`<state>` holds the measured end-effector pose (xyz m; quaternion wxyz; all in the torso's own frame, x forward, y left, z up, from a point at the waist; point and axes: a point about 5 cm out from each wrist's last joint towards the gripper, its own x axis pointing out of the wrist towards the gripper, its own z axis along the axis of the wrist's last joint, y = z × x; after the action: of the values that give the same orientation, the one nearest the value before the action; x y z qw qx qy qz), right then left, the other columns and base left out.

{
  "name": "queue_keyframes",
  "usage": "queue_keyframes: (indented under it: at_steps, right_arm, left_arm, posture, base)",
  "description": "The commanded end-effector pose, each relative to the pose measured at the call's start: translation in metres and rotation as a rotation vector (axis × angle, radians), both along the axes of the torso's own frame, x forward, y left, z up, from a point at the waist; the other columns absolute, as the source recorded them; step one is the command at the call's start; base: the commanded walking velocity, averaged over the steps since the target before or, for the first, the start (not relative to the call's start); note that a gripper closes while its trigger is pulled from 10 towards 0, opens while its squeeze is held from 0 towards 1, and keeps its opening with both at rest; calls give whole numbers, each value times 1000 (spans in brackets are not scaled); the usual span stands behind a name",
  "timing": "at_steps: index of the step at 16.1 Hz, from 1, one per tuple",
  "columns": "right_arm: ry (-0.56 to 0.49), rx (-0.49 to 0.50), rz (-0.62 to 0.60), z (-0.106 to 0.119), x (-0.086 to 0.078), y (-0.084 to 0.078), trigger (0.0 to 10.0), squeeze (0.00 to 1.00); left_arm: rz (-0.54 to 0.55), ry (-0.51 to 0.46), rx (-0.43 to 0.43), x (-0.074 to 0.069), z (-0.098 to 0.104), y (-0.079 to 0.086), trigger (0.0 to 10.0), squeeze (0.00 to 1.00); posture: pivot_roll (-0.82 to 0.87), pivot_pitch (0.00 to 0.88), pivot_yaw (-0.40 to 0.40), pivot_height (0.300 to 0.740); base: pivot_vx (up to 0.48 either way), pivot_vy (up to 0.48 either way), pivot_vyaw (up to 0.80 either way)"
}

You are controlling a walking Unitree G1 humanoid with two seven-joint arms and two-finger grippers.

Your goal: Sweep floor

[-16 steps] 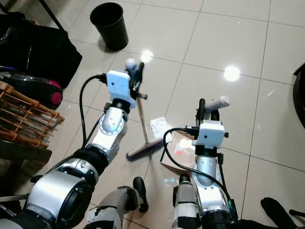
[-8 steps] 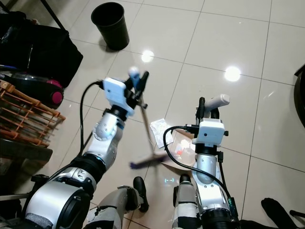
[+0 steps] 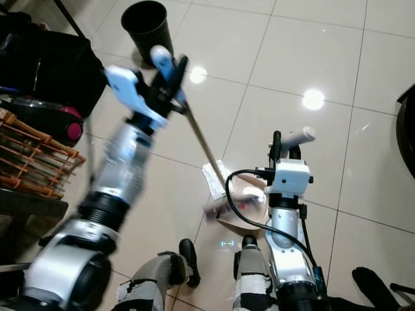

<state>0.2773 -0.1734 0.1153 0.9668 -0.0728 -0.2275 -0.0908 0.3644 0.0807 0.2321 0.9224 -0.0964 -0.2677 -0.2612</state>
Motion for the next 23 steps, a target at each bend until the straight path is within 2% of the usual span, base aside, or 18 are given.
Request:
queue_keyframes:
  at_steps: [1,3,4,5,7,9,10,12,14,16,20,23]
  right_arm:
    - [108,-5,-31,-20,-8,-8,10000,0]
    - [103,-2,-45,-20,-8,-12,10000,0]
    - [105,-3,-54,-19,-6,-18,10000,0]
    - [105,0,-62,-18,-6,-20,10000,0]
    - [103,23,-105,-12,-4,-30,10000,0]
    - [65,39,-119,-1,-5,-38,10000,0]
    - [52,47,-116,2,-6,-39,10000,0]
    - [46,67,-108,6,-7,-40,10000,0]
    - [56,99,-148,17,-17,-49,10000,0]
    - [58,118,-155,29,-24,-53,10000,0]
    - [123,128,-111,39,-33,-49,10000,0]
    - [137,153,-103,43,-36,-46,10000,0]
  left_arm:
    - [-4,-32,35,-4,7,9,10000,0]
    - [12,-46,60,-6,13,21,10000,0]
    - [78,-39,110,-4,15,36,10000,0]
    - [101,-26,118,-3,14,40,10000,0]
    - [220,79,165,0,2,57,10000,0]
    - [305,153,211,-14,-13,69,10000,0]
    - [346,160,220,-20,-17,71,10000,0]
    - [373,177,251,-26,-23,73,10000,0]
    - [366,210,265,-45,-36,74,10000,0]
    - [383,242,257,-56,-42,75,10000,0]
    - [388,240,308,-66,-50,65,10000,0]
    - [339,233,343,-70,-52,54,10000,0]
  posture:
    - [-26,265,138,740]
    - [-16,253,132,740]
    - [0,229,119,740]
    - [3,216,117,740]
    - [0,189,116,740]
    - [-2,163,114,740]
    - [-1,153,109,740]
    - [0,146,103,740]
    - [-4,130,96,740]
    - [-15,118,99,740]
    - [-17,102,106,740]
    - [-26,96,115,740]
  base:
    - [0,0,0]
    - [0,0,0]
    - [0,0,0]
    - [0,0,0]
    - [0,0,0]
    - [0,0,0]
    - [0,0,0]
    - [0,0,0]
    - [0,0,0]
    - [0,0,0]
    - [228,0,0]
    - [359,0,0]
